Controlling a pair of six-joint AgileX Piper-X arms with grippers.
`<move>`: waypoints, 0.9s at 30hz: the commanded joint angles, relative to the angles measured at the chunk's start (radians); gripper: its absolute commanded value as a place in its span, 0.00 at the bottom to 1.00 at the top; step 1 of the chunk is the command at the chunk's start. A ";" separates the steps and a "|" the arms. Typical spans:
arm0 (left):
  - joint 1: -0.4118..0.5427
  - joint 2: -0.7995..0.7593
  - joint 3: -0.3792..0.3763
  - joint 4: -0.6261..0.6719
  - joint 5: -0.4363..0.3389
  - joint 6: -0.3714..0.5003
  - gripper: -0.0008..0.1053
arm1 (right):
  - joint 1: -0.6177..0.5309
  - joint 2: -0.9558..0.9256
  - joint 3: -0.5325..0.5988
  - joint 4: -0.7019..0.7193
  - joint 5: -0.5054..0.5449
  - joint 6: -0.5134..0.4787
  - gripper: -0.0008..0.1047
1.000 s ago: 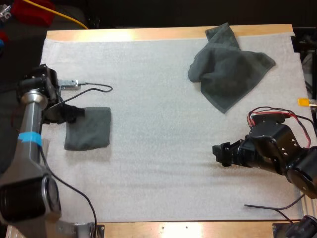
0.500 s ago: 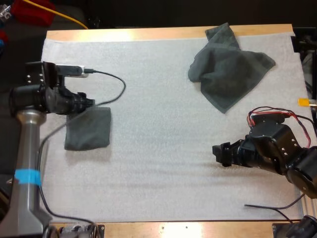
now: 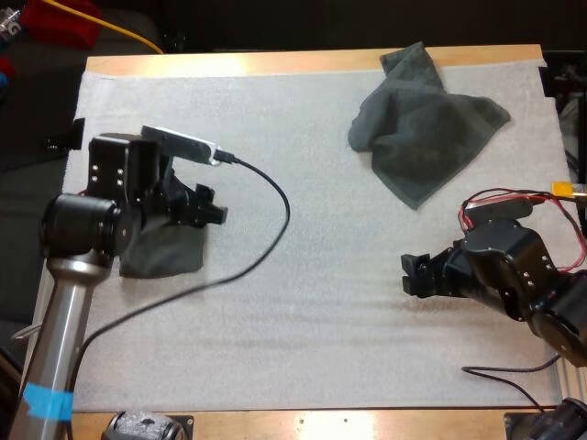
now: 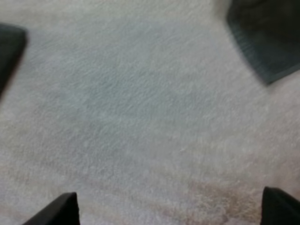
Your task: Pick towel from pile, fold and stack
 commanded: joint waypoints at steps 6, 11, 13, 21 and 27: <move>-0.020 -0.085 -0.006 0.011 0.000 -0.029 0.61 | -0.137 -0.006 -0.003 -0.005 -0.013 -0.058 0.71; -0.020 -0.139 -0.006 0.012 0.000 -0.029 0.61 | -0.282 -0.006 -0.003 0.018 -0.040 -0.112 0.71; -0.020 -0.159 -0.006 0.014 -0.003 -0.027 0.61 | -0.338 -0.006 -0.003 0.043 -0.052 -0.133 0.71; 0.046 -0.187 -0.006 0.074 -0.007 -0.019 0.61 | -0.568 -0.018 -0.003 0.116 -0.096 -0.151 0.71; 0.137 -0.225 -0.006 0.115 0.030 -0.014 0.61 | -0.625 -0.067 -0.003 0.138 -0.114 -0.144 0.71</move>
